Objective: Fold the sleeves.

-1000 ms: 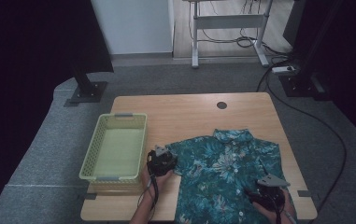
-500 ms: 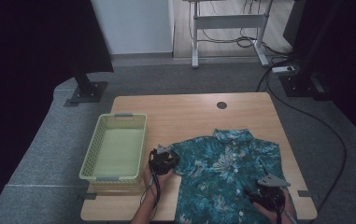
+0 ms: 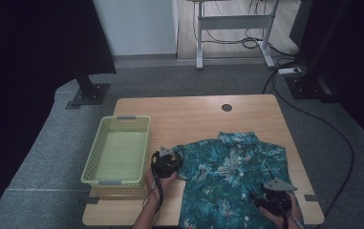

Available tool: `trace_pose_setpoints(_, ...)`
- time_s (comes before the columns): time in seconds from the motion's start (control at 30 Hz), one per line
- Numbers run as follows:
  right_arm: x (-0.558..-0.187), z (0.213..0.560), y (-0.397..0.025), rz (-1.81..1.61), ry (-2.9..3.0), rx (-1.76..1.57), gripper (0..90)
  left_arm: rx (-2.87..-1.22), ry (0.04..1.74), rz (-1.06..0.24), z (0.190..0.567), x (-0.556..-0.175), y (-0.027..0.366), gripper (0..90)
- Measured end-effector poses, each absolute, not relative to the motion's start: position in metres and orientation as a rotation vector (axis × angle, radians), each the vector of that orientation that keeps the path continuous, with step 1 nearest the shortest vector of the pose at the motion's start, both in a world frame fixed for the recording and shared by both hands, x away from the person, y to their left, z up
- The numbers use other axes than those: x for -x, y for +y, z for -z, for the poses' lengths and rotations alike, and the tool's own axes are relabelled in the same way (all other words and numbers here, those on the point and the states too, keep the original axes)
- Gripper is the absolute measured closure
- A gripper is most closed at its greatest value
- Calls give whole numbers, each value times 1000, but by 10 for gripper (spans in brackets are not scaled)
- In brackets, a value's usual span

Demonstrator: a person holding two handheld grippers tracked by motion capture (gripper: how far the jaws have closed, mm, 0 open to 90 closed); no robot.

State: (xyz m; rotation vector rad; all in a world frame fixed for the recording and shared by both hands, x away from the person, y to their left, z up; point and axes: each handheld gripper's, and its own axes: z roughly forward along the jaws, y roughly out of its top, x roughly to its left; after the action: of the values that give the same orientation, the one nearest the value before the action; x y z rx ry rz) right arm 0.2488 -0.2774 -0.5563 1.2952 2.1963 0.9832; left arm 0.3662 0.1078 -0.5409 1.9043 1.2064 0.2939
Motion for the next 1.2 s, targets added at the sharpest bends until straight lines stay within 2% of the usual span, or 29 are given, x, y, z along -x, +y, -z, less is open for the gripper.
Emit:
trace_pose_setpoints(0.33,-249,557,-279,-979,2197,-1287,364,-1856,1214,-292,528,-363,114,881)
trace_pose_setpoints(1.2,-246,550,-290,-981,2198,-1297,367,-1794,1215,-295,507,-357,127,881)
